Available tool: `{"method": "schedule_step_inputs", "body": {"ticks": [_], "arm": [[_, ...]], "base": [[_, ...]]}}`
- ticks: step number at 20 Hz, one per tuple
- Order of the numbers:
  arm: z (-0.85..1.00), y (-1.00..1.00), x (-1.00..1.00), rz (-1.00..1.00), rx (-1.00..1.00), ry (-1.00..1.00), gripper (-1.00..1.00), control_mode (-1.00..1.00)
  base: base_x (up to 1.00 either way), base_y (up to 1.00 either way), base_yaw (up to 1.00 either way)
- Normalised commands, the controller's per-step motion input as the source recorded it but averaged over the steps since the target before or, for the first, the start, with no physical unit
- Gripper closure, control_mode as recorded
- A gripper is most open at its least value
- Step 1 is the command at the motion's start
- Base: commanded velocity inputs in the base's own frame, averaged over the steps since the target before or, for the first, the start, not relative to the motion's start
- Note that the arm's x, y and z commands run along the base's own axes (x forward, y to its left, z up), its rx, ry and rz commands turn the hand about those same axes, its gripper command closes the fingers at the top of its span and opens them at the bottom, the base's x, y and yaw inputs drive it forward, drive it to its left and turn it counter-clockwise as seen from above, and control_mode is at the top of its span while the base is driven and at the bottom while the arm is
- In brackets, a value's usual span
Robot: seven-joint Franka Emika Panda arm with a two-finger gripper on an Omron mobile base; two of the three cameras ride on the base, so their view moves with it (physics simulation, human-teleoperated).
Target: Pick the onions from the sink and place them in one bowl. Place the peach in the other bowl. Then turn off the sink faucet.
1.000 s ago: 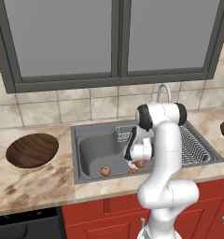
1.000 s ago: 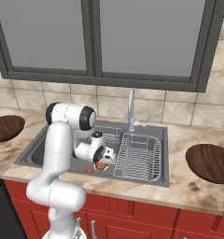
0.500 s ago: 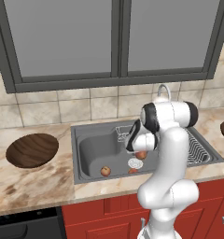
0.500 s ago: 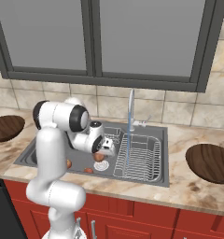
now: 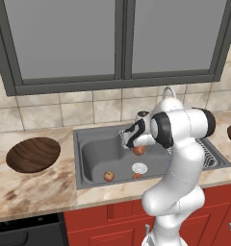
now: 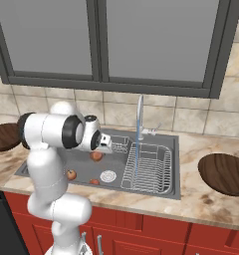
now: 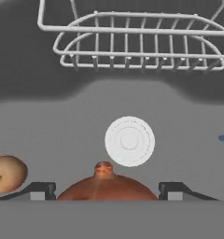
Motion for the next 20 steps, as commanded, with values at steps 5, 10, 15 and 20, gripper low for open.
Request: {"method": "schedule_step_inputs", "body": {"ticks": [5,10,15,20], "arm": [[0.79,0.32,0.00,0.00,0.00,-0.03,1.00,-1.00],[0.71,0.08,-0.17,0.00,0.00,-0.07,1.00,-1.00],[0.63,0.00,-0.43,0.00,0.00,-0.12,1.00,-1.00],[0.59,0.00,-0.62,0.00,0.00,-0.13,1.00,-1.00]], "base": [[0.00,0.00,0.00],[0.00,0.00,0.00],[0.00,0.00,0.00],[0.00,0.00,0.00]]}}
